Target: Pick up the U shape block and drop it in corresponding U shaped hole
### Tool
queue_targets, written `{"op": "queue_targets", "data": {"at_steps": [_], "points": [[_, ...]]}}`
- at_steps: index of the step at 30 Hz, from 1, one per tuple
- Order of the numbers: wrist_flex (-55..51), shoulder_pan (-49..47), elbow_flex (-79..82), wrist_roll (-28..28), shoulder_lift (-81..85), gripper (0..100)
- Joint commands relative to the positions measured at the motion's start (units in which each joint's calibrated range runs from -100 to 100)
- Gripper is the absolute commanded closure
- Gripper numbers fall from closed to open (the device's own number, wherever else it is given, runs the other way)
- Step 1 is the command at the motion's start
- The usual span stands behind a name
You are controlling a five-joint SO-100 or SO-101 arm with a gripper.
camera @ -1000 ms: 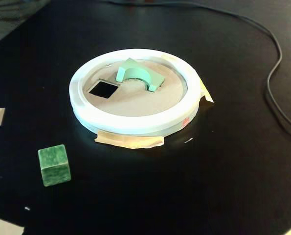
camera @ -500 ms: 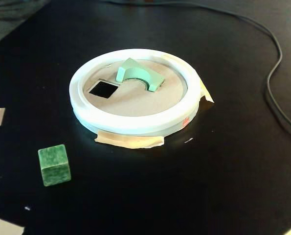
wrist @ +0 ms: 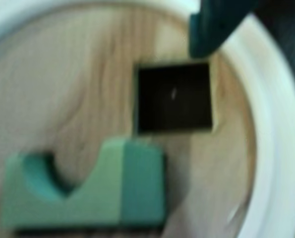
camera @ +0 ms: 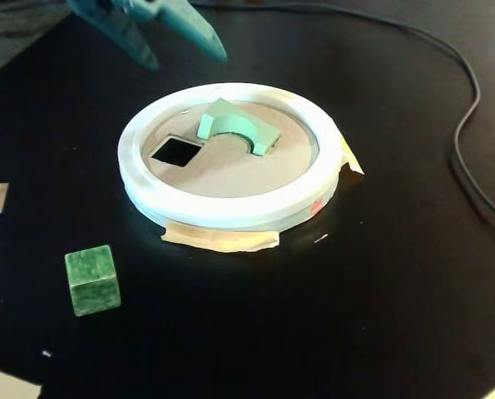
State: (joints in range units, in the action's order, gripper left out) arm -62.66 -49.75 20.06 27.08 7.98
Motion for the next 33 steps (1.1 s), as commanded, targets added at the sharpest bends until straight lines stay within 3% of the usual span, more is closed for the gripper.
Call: {"op": "queue_targets", "data": {"at_steps": [1, 16, 23, 33], "points": [[20.5, 0.7, 8.2, -0.1, 4.4, 16], [43.0, 2.2, 21.9, 0.1, 3.3, 16], [49.6, 2.3, 22.1, 0.2, -4.3, 16], [51.1, 2.4, 21.2, 0.2, -8.9, 16]]}}
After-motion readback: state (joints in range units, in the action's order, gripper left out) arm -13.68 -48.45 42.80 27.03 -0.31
